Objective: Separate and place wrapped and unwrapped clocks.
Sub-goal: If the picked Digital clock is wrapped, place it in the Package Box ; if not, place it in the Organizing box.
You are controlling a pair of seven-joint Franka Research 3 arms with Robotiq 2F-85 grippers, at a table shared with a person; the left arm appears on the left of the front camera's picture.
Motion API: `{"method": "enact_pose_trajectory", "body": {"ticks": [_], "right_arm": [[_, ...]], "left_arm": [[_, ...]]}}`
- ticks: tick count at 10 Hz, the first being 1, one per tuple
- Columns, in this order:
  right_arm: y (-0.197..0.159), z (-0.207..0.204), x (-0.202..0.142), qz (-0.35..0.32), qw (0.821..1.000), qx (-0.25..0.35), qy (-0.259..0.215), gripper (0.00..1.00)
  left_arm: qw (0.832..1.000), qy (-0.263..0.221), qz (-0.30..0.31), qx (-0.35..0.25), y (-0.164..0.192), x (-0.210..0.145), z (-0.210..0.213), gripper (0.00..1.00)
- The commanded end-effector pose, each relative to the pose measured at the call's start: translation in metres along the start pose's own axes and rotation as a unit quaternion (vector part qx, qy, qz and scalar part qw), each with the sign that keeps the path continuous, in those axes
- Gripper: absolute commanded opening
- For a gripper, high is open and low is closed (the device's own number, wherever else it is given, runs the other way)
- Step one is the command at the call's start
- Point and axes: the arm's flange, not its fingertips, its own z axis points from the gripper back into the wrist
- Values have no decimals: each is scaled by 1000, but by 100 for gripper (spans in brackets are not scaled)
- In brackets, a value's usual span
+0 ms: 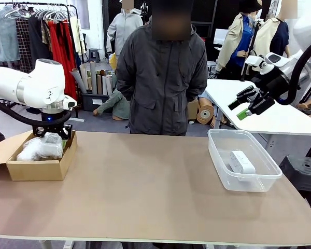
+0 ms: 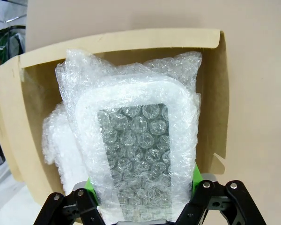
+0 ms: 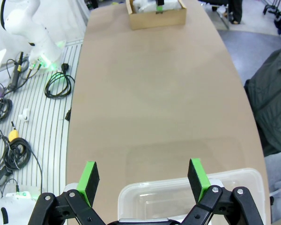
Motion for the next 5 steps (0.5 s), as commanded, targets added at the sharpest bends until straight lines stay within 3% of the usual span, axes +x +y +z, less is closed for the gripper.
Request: {"method": "enact_pose_trajectory", "body": {"ticks": [1, 5], "right_arm": [[1, 1, 2, -7, 1000, -1, -1, 100], [1, 1, 2, -7, 1000, -1, -1, 100]], "left_arm": [[1000, -5, -3, 9, -3, -11, -4, 0], [1000, 6, -16, 21, -14, -9, -16, 0]]}}
